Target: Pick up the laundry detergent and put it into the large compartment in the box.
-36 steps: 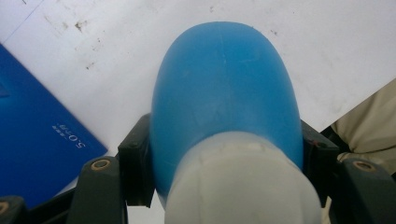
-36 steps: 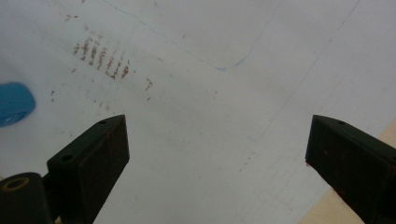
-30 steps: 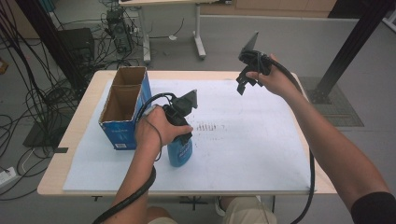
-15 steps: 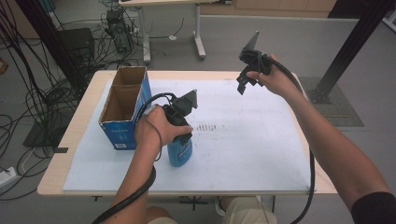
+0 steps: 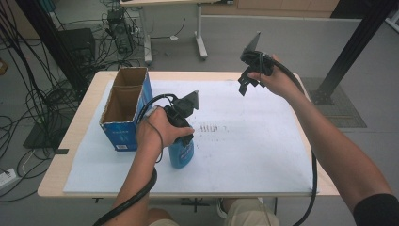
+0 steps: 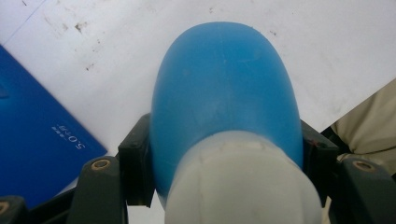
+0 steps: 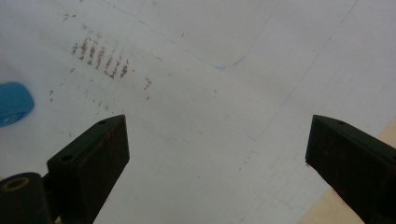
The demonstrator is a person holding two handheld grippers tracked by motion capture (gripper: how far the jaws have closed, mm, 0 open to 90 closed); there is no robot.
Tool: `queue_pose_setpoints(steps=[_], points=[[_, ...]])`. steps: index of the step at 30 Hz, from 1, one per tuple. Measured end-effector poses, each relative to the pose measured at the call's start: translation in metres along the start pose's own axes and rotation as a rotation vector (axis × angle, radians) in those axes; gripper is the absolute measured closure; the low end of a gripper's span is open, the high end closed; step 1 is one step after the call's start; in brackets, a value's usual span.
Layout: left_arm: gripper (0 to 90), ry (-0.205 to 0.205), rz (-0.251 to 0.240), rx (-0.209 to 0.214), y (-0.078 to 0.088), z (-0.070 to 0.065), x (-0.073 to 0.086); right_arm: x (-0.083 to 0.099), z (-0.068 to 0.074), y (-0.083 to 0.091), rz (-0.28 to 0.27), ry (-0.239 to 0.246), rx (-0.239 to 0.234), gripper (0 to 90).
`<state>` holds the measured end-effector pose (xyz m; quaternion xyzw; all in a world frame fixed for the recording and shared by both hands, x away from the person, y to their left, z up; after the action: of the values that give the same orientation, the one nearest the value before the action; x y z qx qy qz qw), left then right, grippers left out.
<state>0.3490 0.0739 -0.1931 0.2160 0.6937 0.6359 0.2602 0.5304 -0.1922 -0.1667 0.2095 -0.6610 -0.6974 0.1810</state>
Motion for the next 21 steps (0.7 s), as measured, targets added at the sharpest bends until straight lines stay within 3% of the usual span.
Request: queue_pose_setpoints(steps=[21], points=[[37.5, -0.001, 0.003, -0.002, 0.0001, -0.0005, -0.0006, 0.0012, -0.0022, 0.0009, -0.002, -0.003, -0.001, 6.2]])
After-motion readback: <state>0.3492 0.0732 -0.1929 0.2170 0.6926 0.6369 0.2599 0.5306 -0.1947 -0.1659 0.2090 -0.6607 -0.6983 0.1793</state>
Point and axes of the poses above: each handheld gripper's, and its own axes: y roughly backward along the jaws, x roughly out of its underside, z roughly to its left, the point moved 4 cm from there along -y, roughly forward along the jaws, and after that the axes turned 1 degree about x, right-handed, at the moved point
